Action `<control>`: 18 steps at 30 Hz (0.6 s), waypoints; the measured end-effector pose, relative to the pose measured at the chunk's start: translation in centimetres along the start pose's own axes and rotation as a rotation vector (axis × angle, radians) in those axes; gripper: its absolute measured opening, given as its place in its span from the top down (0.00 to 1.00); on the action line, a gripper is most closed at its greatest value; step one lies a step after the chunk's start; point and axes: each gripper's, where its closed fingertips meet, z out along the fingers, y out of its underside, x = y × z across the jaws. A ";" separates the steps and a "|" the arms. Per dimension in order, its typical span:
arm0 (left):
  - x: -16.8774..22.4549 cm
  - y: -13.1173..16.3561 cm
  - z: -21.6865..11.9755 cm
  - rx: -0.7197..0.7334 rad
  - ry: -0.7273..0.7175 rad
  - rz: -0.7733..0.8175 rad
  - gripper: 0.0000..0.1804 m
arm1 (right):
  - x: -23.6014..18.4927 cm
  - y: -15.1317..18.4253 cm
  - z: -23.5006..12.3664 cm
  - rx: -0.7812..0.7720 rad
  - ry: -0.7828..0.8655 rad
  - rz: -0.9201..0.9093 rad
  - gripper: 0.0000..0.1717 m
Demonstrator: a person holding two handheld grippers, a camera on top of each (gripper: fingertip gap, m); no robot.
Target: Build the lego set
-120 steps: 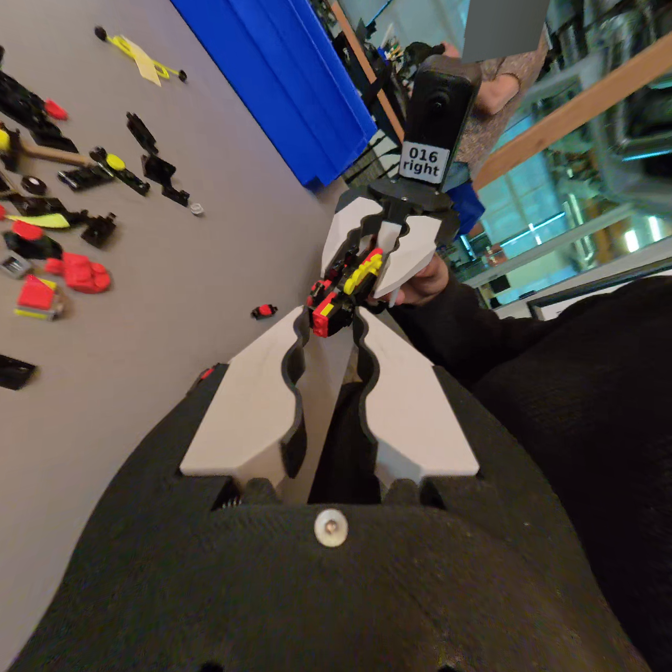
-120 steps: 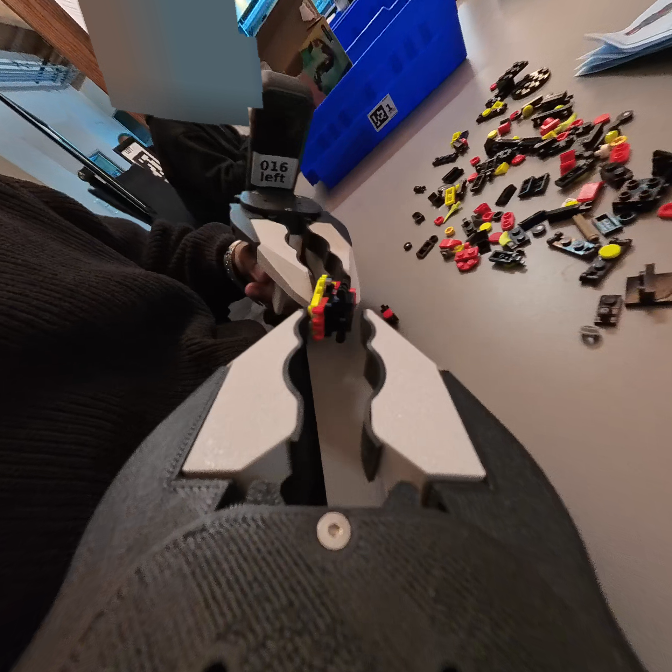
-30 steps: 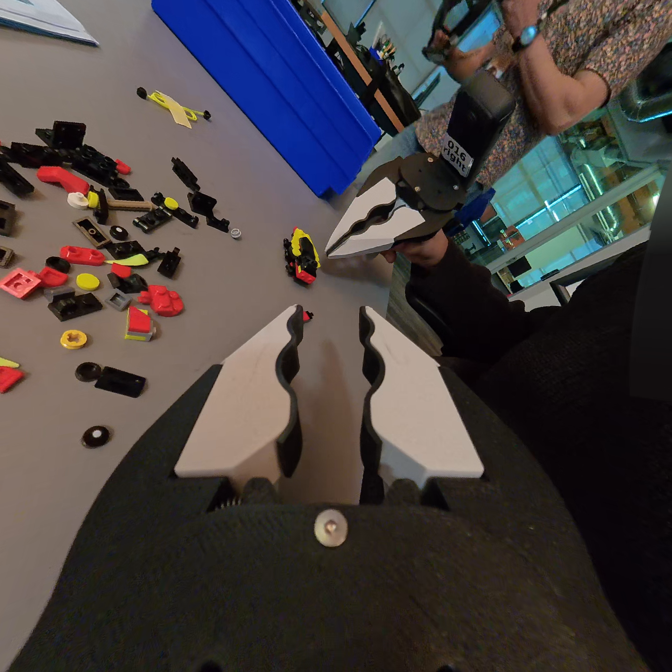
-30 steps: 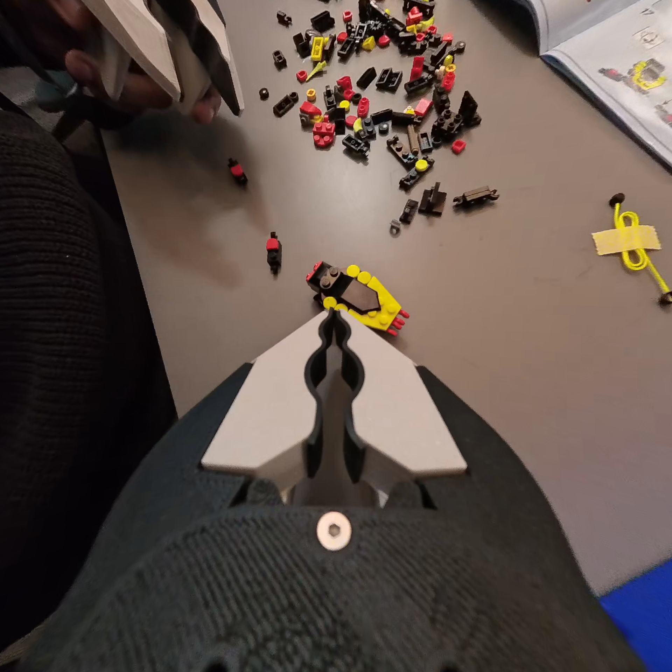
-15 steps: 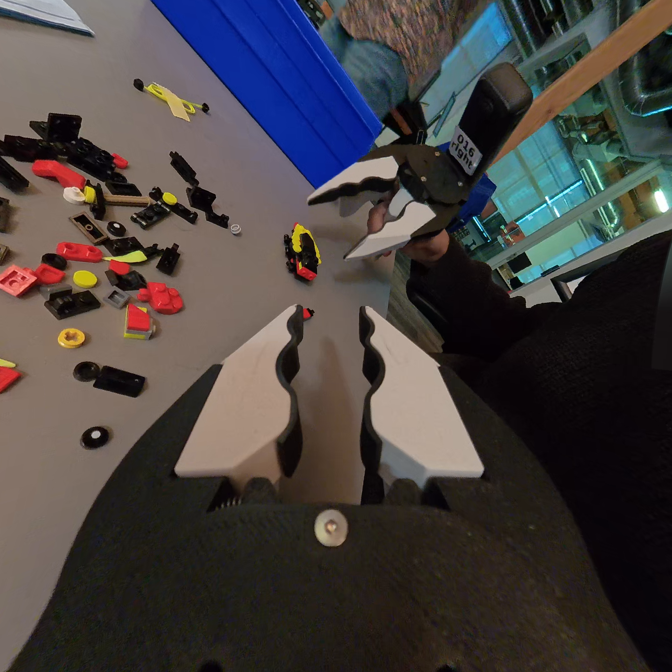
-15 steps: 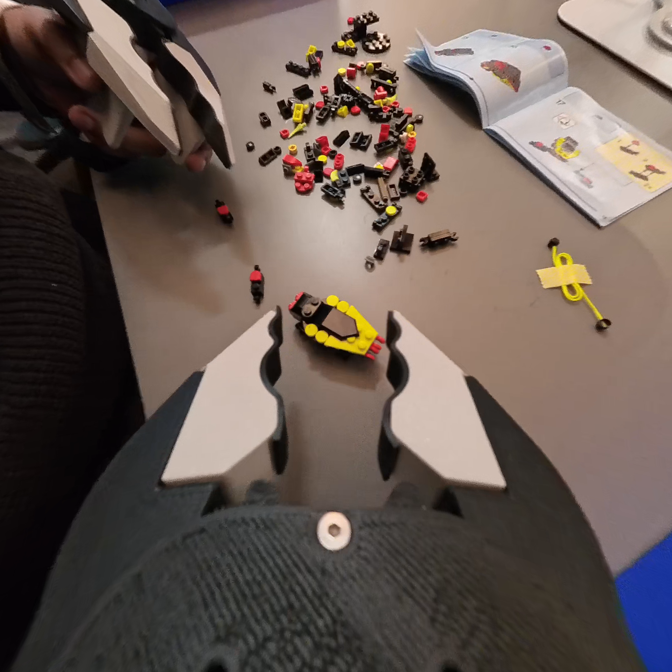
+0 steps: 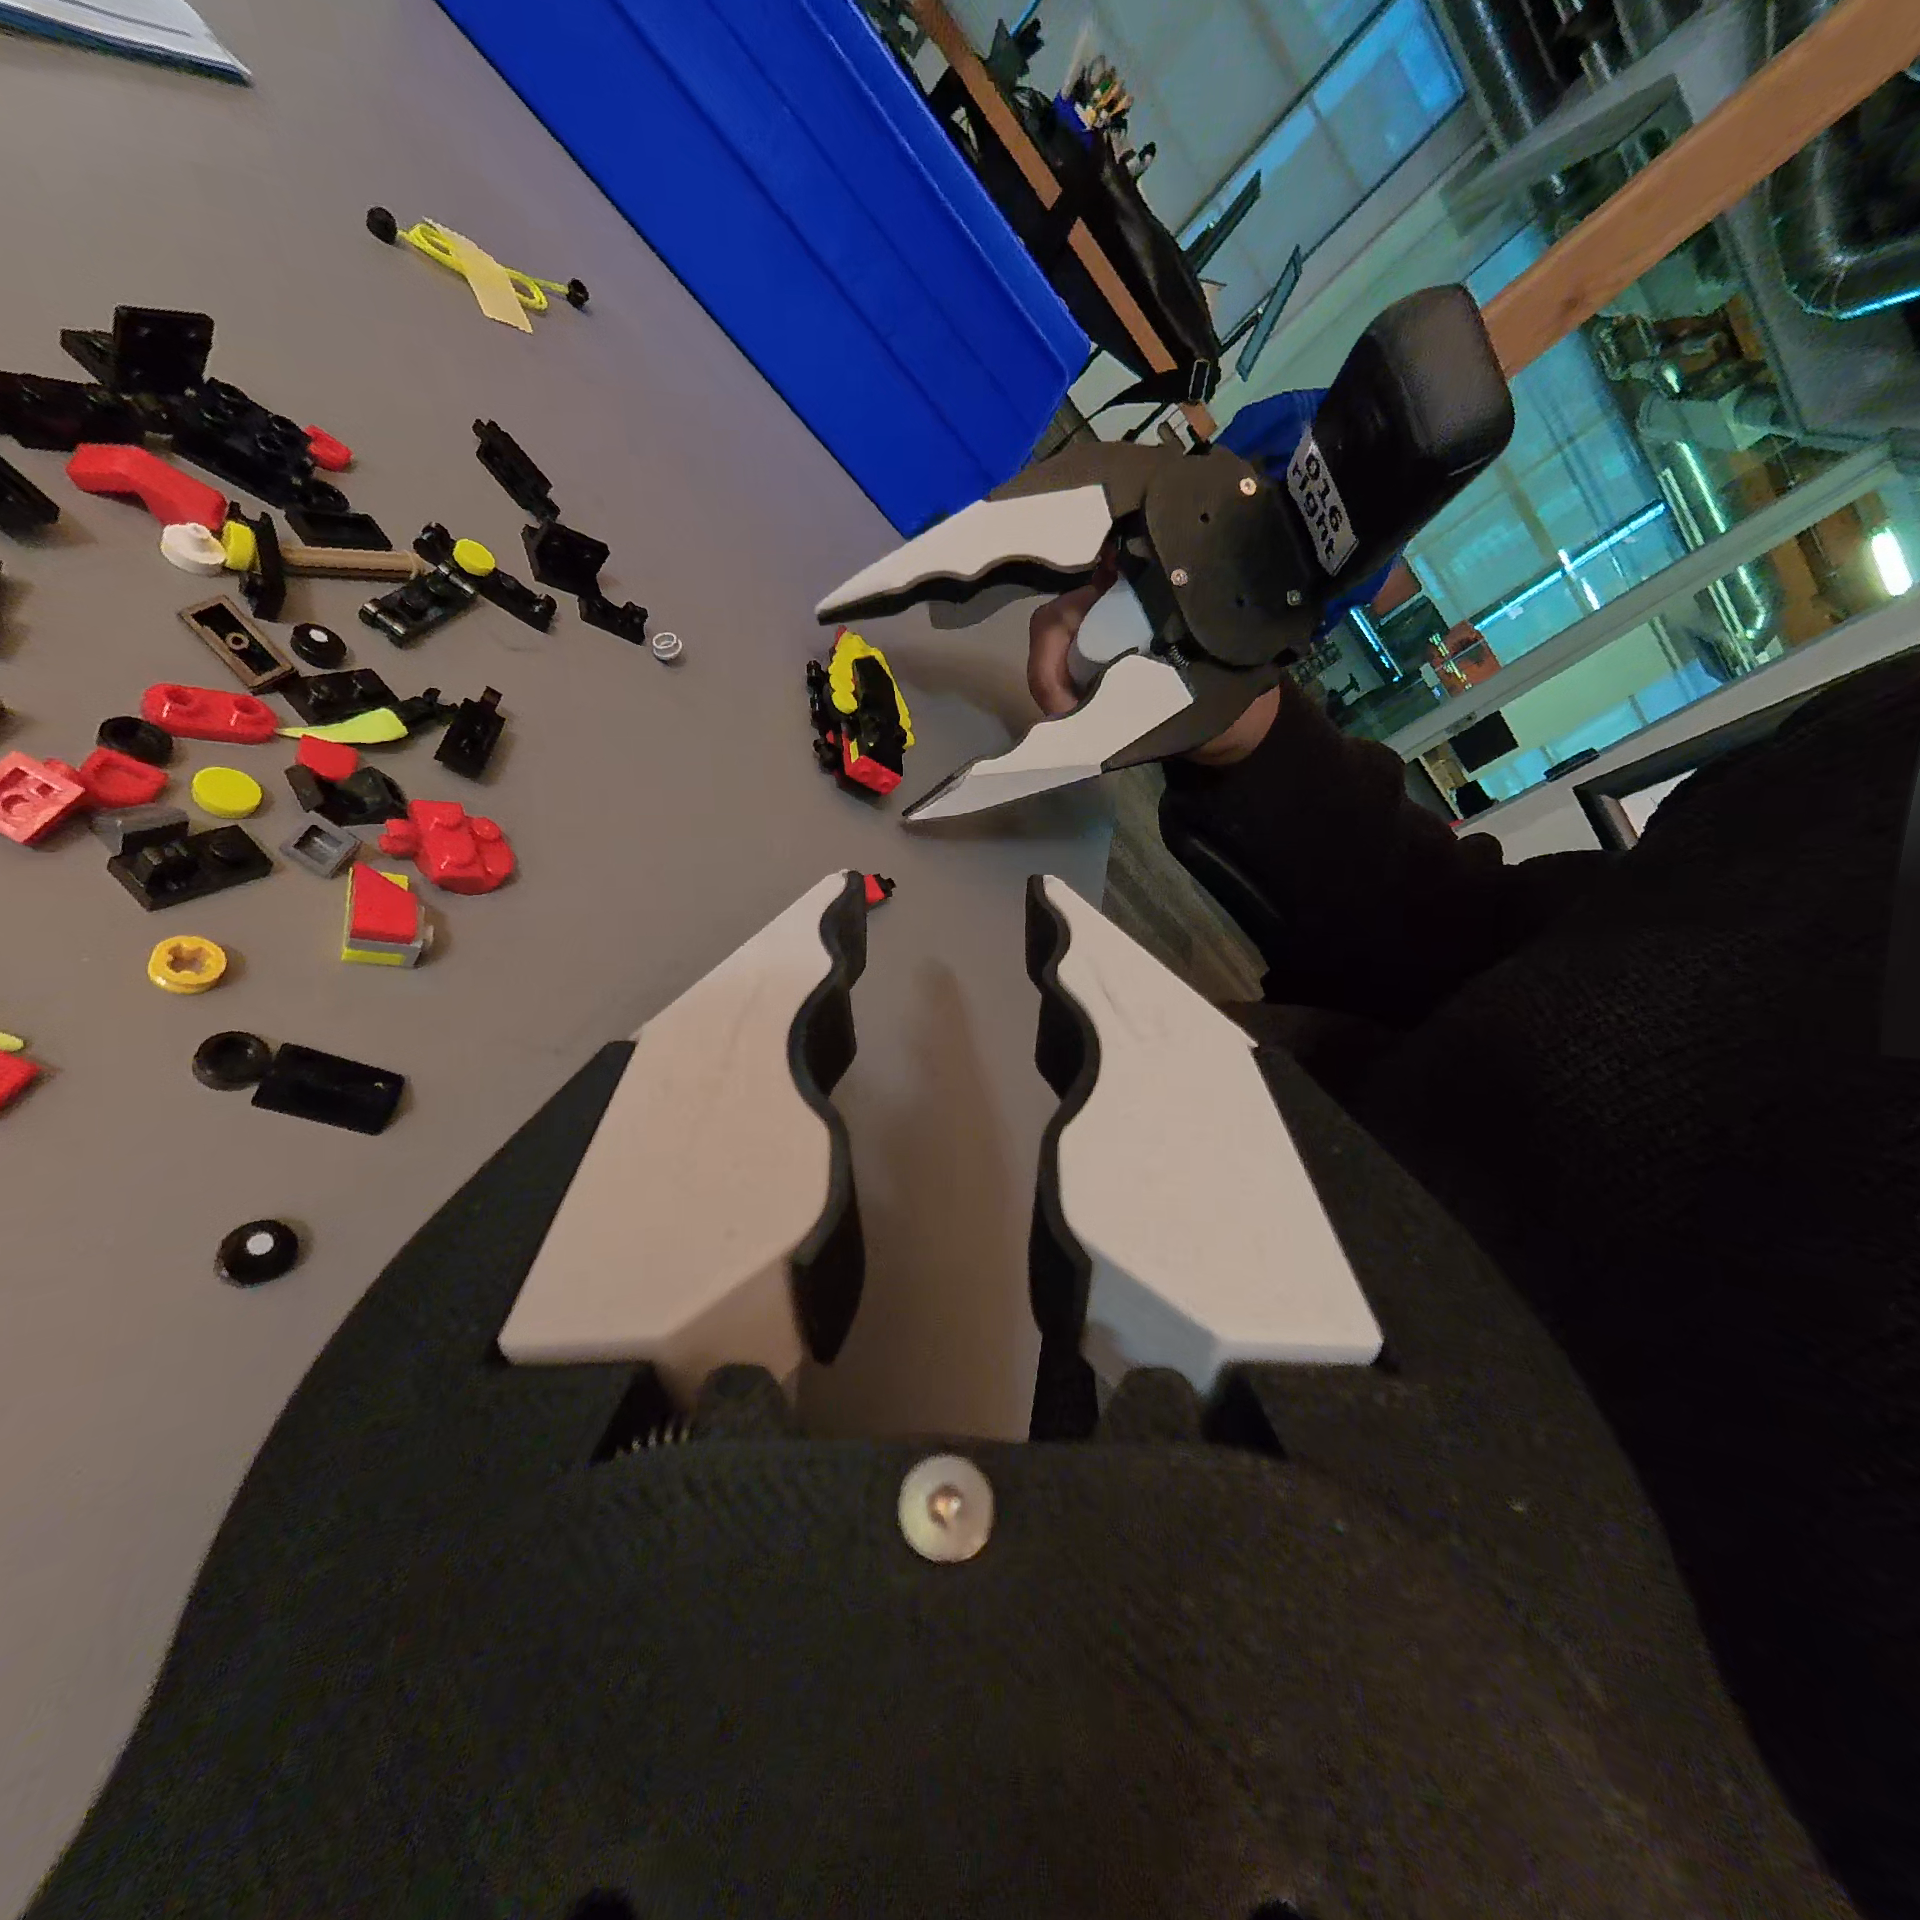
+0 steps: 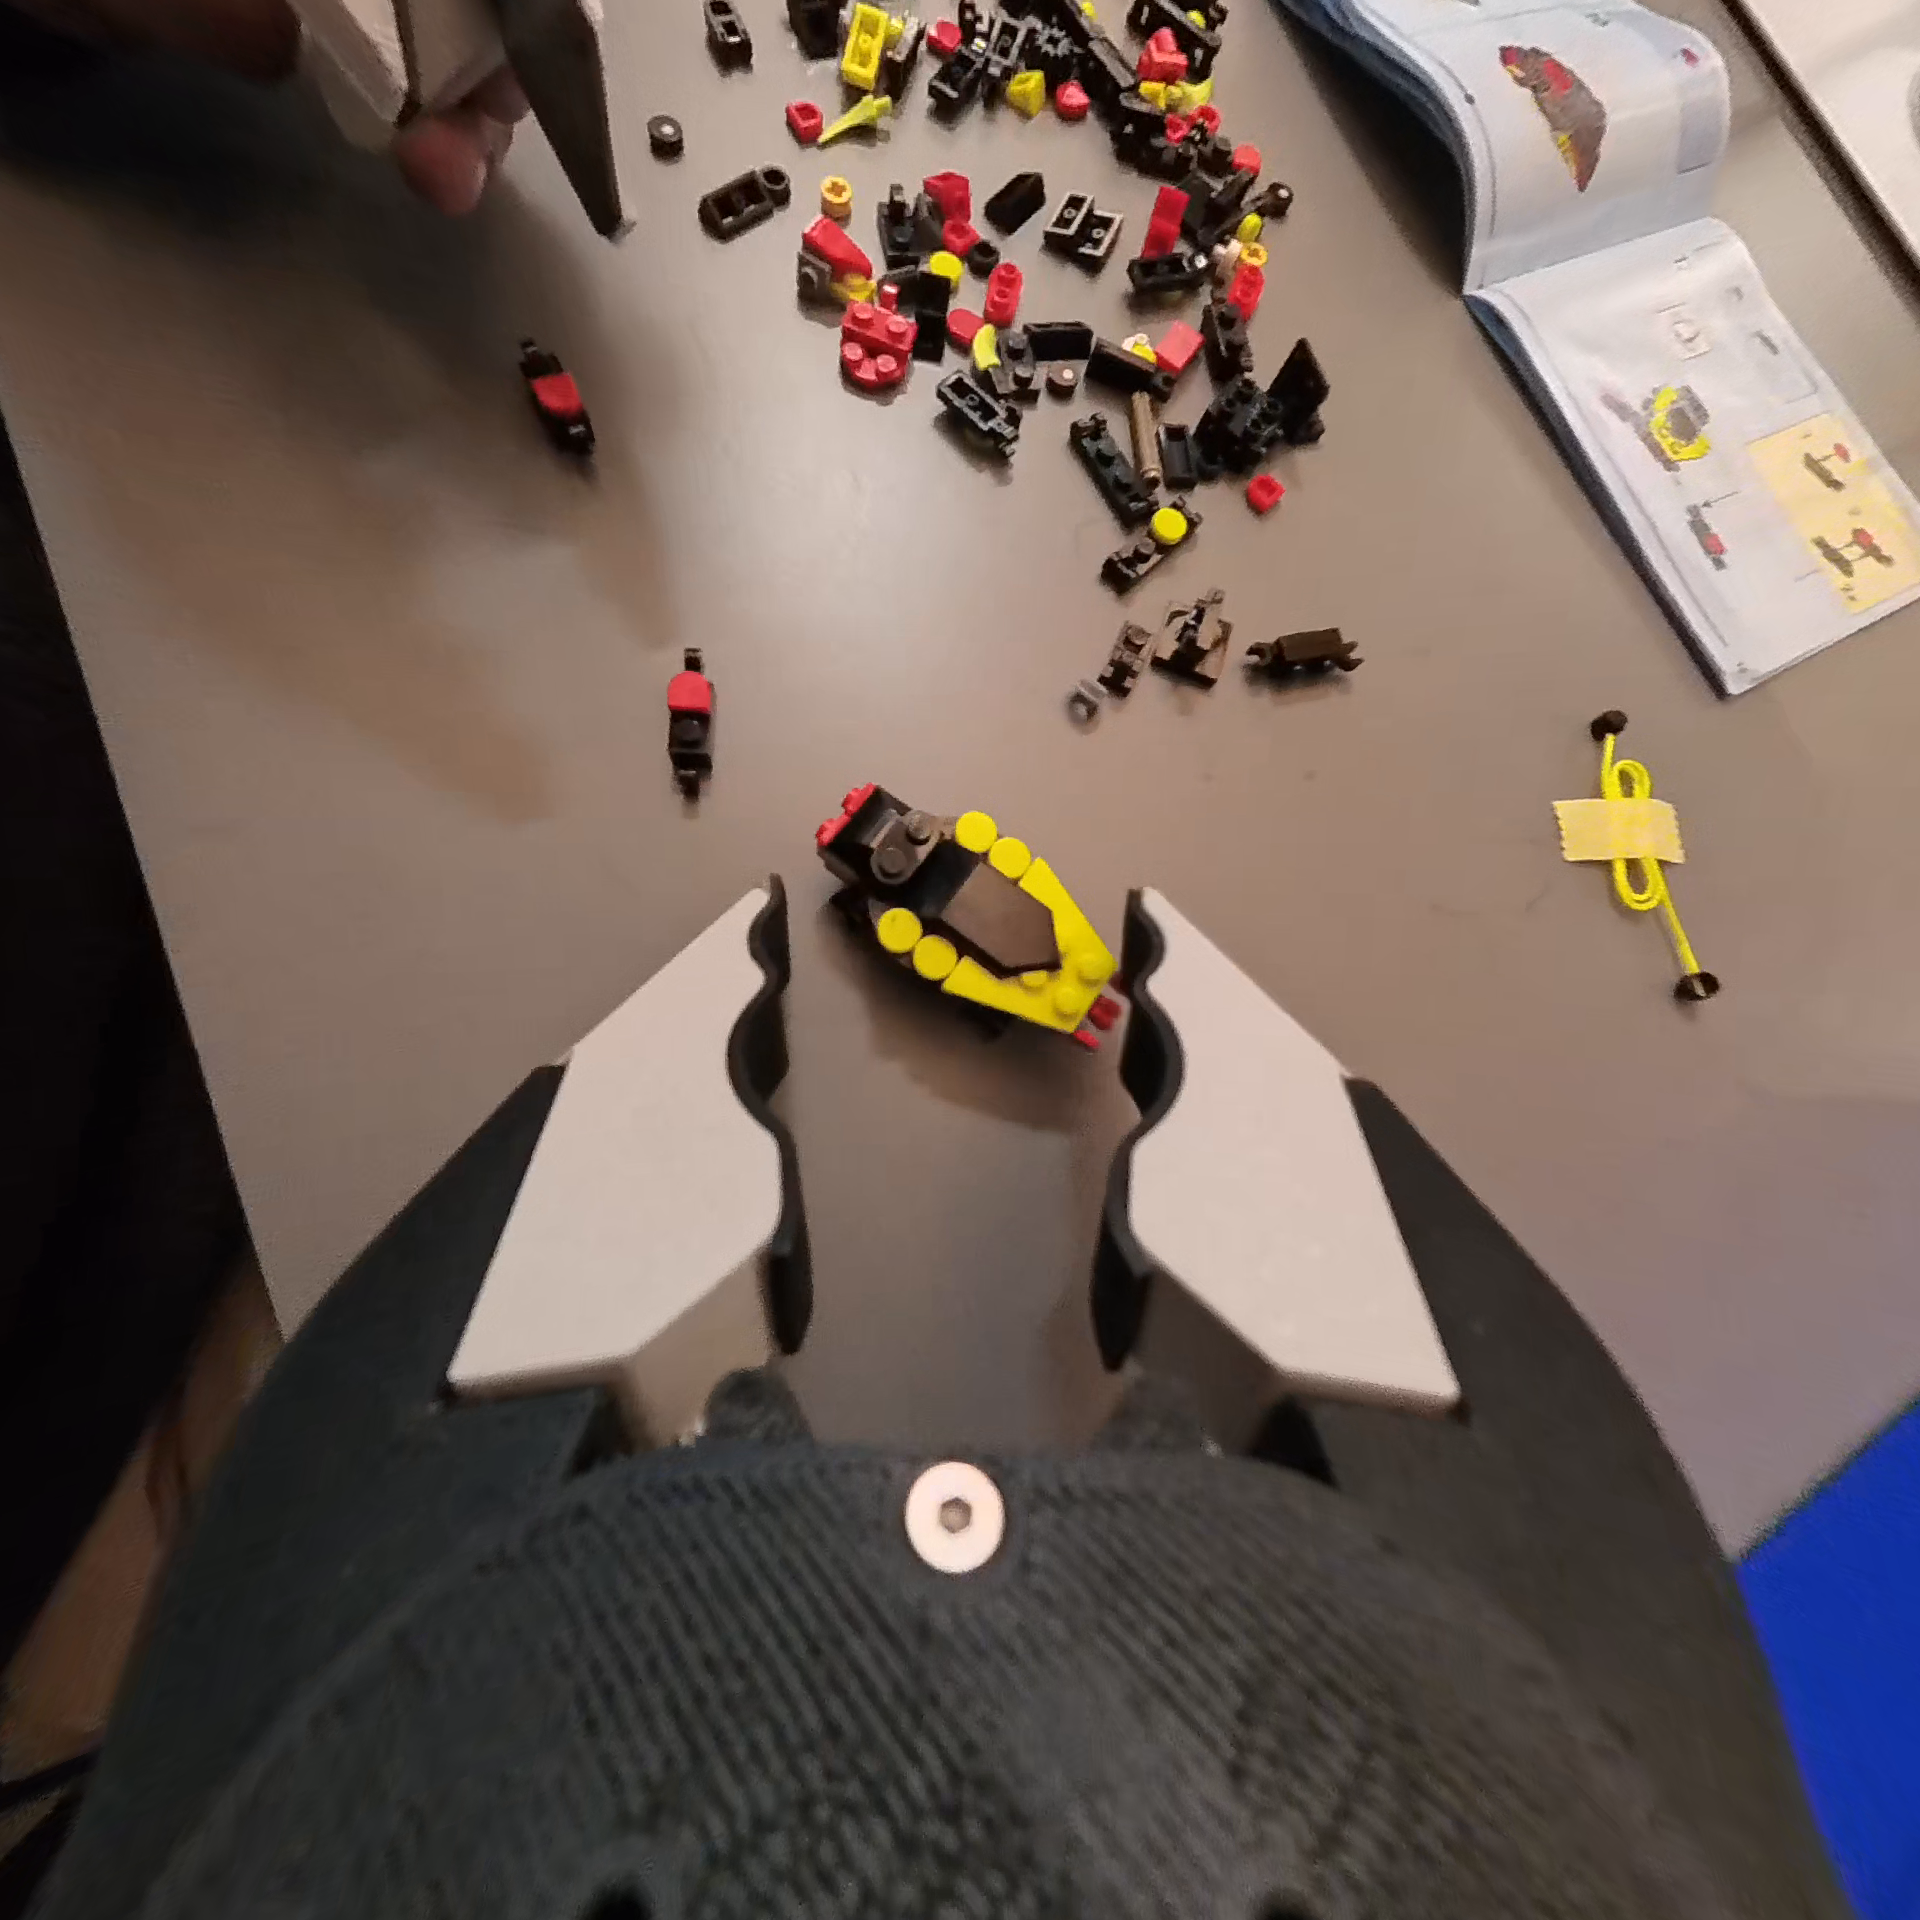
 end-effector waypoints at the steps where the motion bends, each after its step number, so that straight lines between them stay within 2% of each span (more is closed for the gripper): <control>1: 0.0 0.0 0.0 -0.001 0.000 0.001 0.85 | -0.1 -0.1 0.0 0.004 -0.005 0.004 0.64; 18: 0.1 0.1 0.0 -0.006 0.002 0.002 0.85 | 0.3 1.3 -0.7 -0.032 -0.055 0.129 0.67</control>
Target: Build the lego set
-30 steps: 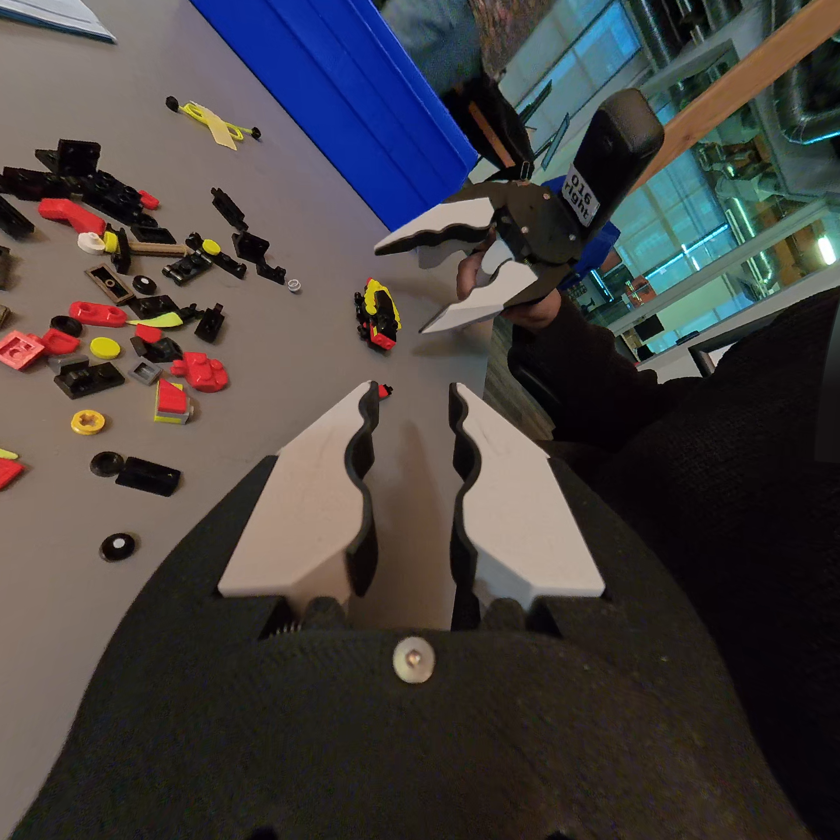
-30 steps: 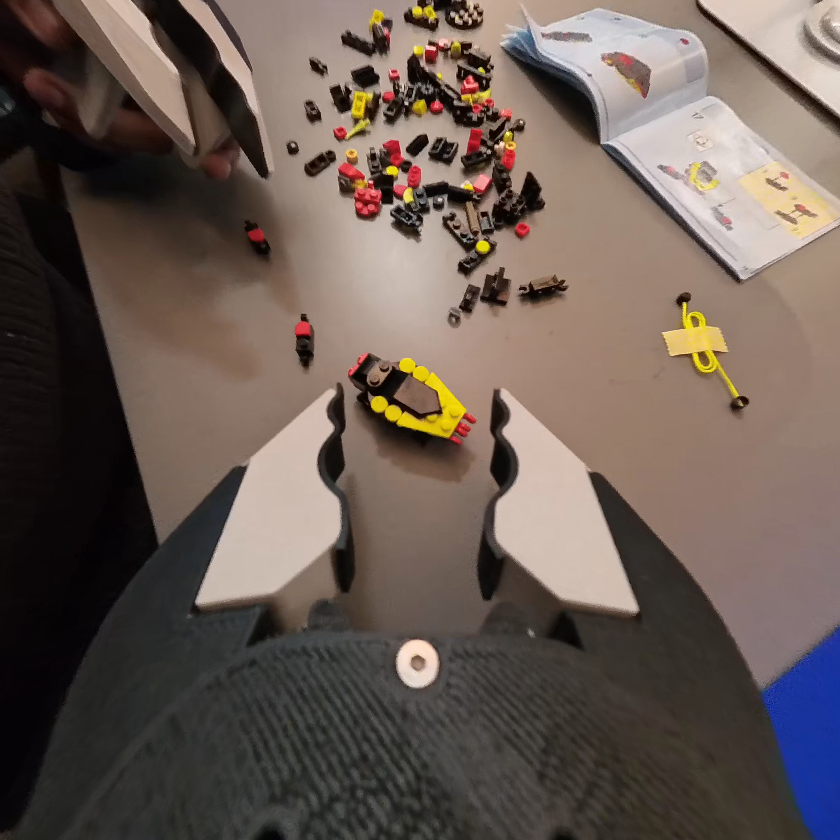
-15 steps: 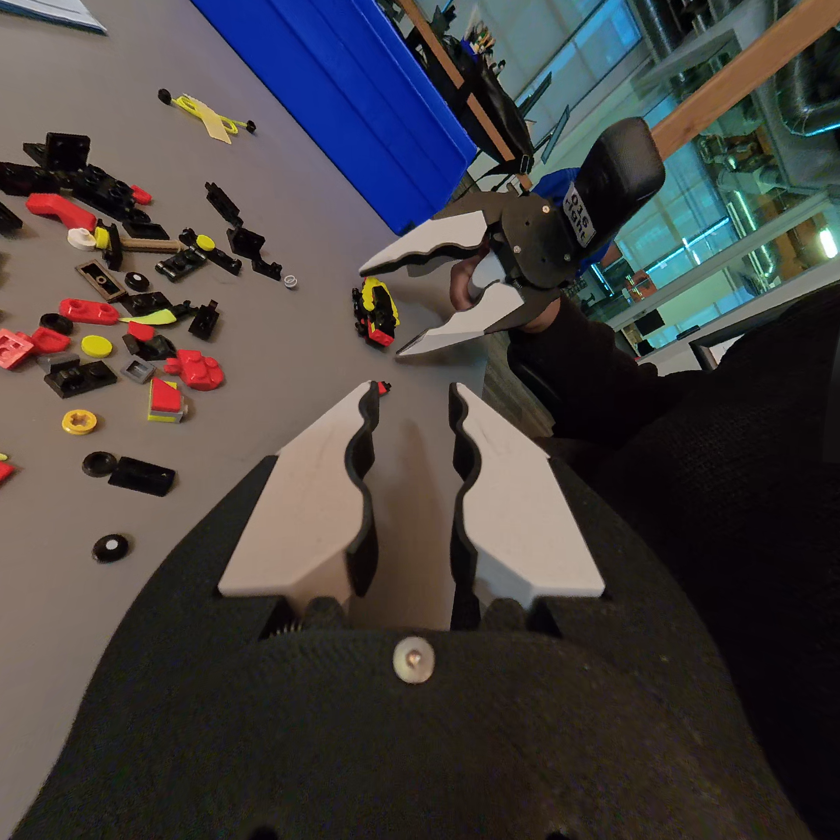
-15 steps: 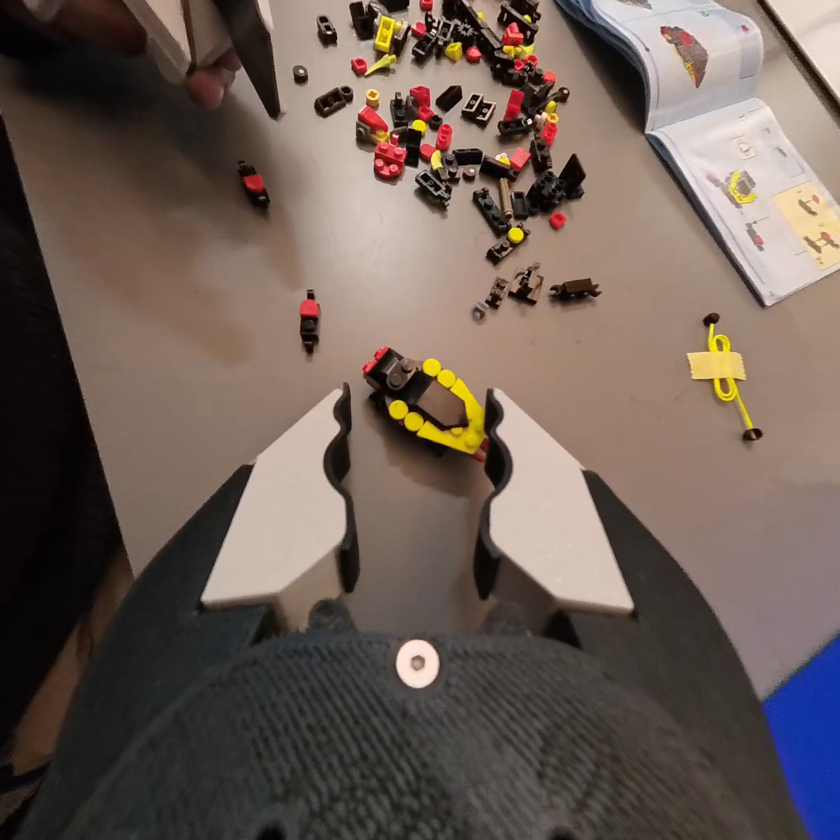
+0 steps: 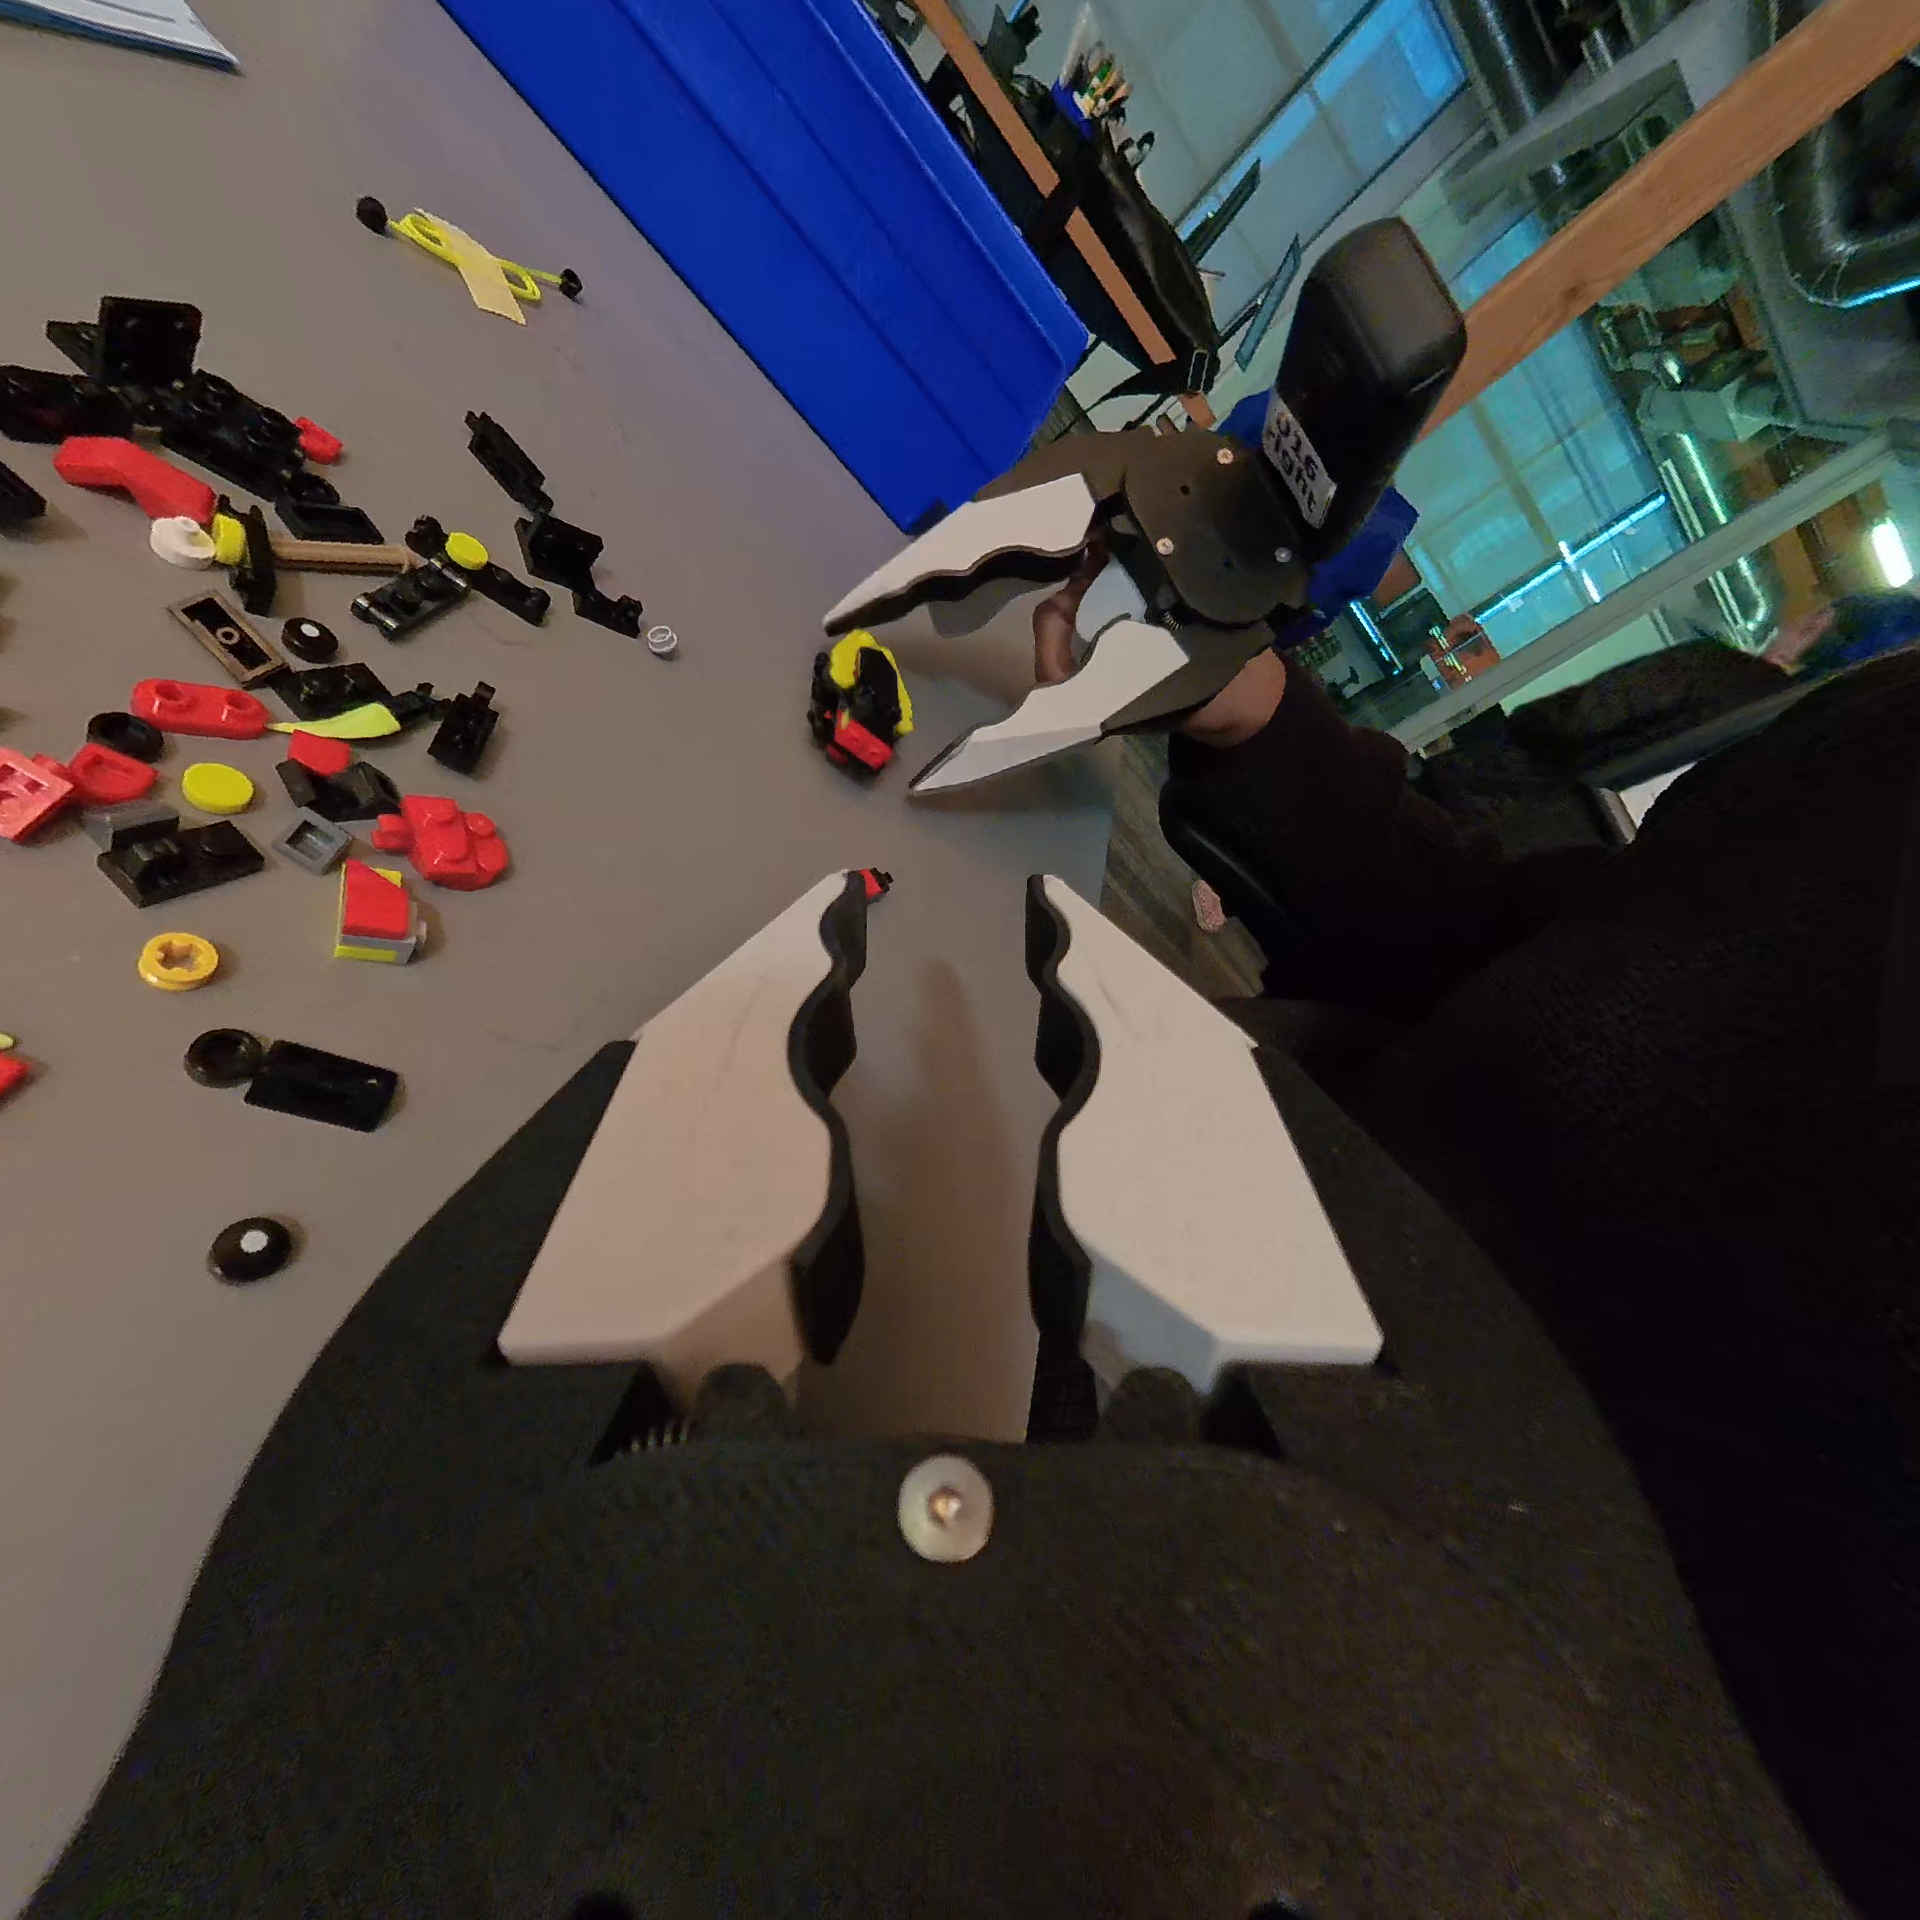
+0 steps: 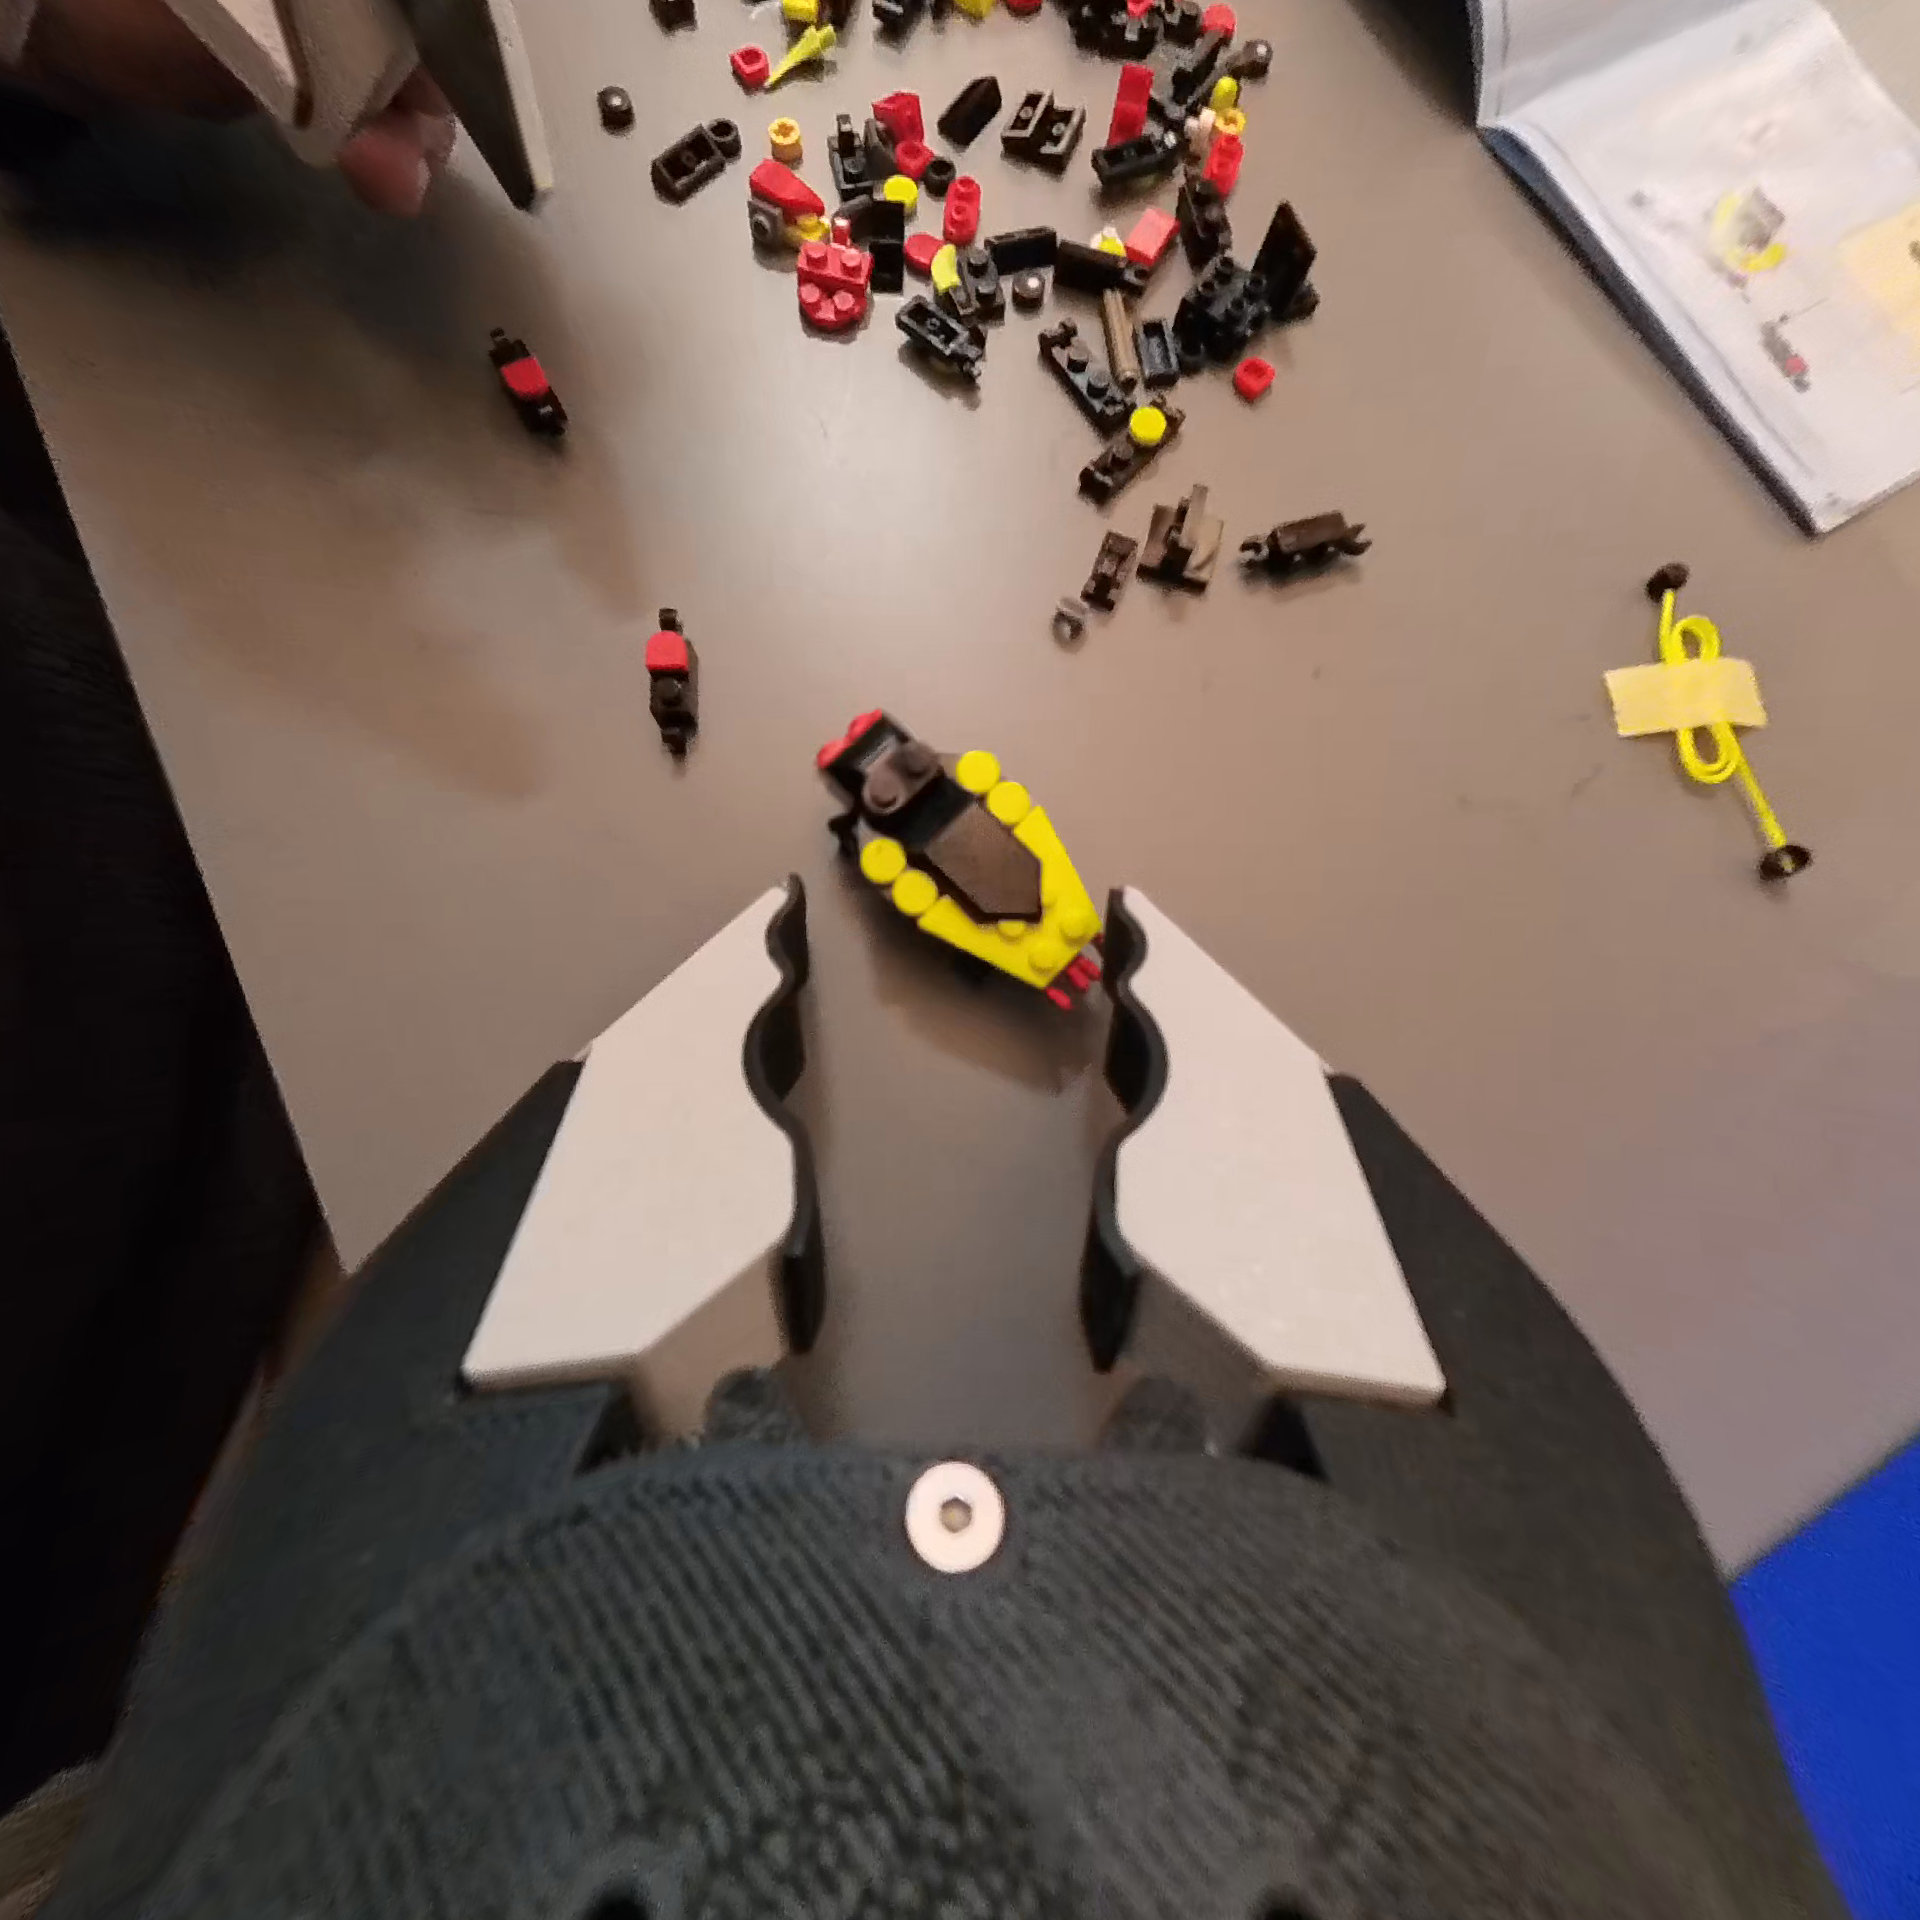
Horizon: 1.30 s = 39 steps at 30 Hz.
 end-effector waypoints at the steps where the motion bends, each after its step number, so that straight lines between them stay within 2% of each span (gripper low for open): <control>1: 0.0 0.0 0.0 0.000 0.000 -0.001 0.85 | 0.0 0.1 -0.2 -0.002 -0.011 0.017 0.68; 9: -0.2 0.0 0.1 -0.002 -0.002 -0.008 0.85 | -1.5 1.0 -1.0 -0.027 -0.144 0.082 0.77; 16: -0.2 0.3 0.3 -0.015 -0.008 0.003 0.84 | -4.3 -0.7 -1.3 0.051 -0.298 0.092 0.78; 22: 0.0 0.4 0.2 -0.021 -0.009 0.018 0.85 | -4.1 -0.4 -1.0 0.021 -0.270 0.076 0.78; 33: 0.3 0.8 0.1 -0.043 -0.024 0.073 0.85 | -2.6 -1.4 -1.5 0.080 -0.192 0.097 0.79; 39: 0.3 1.3 0.4 -0.070 -0.042 0.116 0.85 | -3.1 -2.0 -1.3 0.094 -0.200 0.084 0.79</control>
